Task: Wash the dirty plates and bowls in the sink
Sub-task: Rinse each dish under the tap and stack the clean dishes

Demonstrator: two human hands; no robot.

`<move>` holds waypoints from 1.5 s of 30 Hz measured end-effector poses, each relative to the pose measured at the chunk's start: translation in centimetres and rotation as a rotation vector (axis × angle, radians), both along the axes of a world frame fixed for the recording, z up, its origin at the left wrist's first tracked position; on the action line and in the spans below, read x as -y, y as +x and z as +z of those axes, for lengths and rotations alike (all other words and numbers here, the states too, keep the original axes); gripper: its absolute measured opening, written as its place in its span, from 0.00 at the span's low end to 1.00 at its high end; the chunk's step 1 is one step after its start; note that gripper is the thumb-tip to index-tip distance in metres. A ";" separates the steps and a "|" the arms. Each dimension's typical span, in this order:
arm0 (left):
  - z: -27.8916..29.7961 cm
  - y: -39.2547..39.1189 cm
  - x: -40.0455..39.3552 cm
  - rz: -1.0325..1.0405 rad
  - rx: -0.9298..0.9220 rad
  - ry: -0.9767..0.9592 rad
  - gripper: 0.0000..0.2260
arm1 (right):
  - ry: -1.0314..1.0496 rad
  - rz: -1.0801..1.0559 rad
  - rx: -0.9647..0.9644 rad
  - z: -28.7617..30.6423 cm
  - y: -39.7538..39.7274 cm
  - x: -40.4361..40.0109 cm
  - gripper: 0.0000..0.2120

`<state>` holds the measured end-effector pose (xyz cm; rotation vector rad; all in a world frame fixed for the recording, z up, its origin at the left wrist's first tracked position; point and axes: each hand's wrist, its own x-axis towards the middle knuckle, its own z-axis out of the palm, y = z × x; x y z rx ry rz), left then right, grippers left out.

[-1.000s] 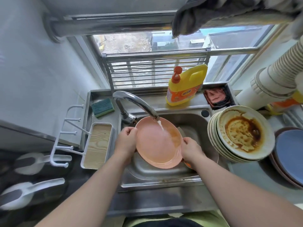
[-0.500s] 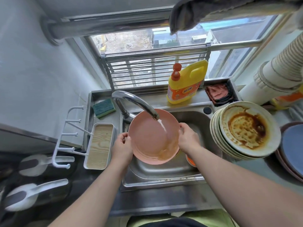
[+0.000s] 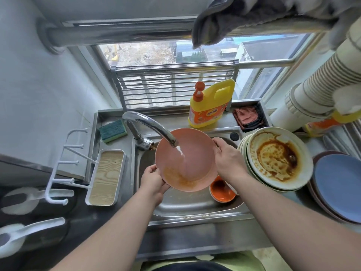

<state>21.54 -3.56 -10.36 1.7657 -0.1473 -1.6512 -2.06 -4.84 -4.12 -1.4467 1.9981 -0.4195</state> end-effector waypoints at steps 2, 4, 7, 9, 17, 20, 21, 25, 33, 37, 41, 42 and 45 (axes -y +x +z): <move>0.1 -0.8 0.0 0.001 -0.048 0.032 0.07 | -0.057 0.018 -0.013 0.4 -0.5 -0.1 0.09; 0.1 -1.7 -0.1 -0.007 -0.090 0.057 0.08 | -0.095 0.020 -0.029 0.8 -0.8 -0.2 0.10; -0.1 -3.0 -0.4 -0.039 -0.142 0.097 0.08 | -0.135 -0.017 -0.048 1.3 -1.2 -0.3 0.11; -0.1 -3.8 -0.7 -0.061 -0.165 0.108 0.08 | -0.136 -0.050 -0.054 1.6 -1.4 -0.3 0.12; -0.3 -5.4 -1.2 -0.025 -0.227 0.226 0.08 | 0.053 -0.153 0.044 3.0 -2.0 0.3 0.14; -0.6 -5.3 -1.5 -0.002 -0.244 0.332 0.08 | 0.157 -0.222 0.137 3.0 -2.1 0.8 0.20; -0.9 -5.2 -1.6 -0.001 -0.247 0.375 0.07 | 0.189 -0.255 0.161 2.7 -2.1 0.9 0.21; -2.2 -4.4 -2.0 -0.126 -0.262 0.472 0.14 | 0.310 -0.348 0.207 2.1 -2.0 1.0 0.17; -2.4 -3.2 -2.4 -0.249 -0.172 0.499 0.13 | 0.427 -0.380 0.222 0.3 -2.0 -0.1 0.14; -1.3 -2.5 -1.7 -0.218 -0.021 0.291 0.12 | 0.417 -0.325 0.241 -1.7 -2.0 -1.3 0.17; -1.2 -0.7 -0.7 -0.359 0.136 0.052 0.14 | 0.443 -0.190 0.054 -3.7 -1.5 -2.6 0.16; -1.1 -0.2 -0.5 -0.420 0.196 -0.006 0.16 | 0.456 -0.161 0.012 -4.2 -1.3 -3.0 0.17; -0.5 0.8 -0.1 -0.549 0.465 -0.183 0.15 | 0.489 -0.113 -0.015 -5.6 -0.3 -3.6 0.15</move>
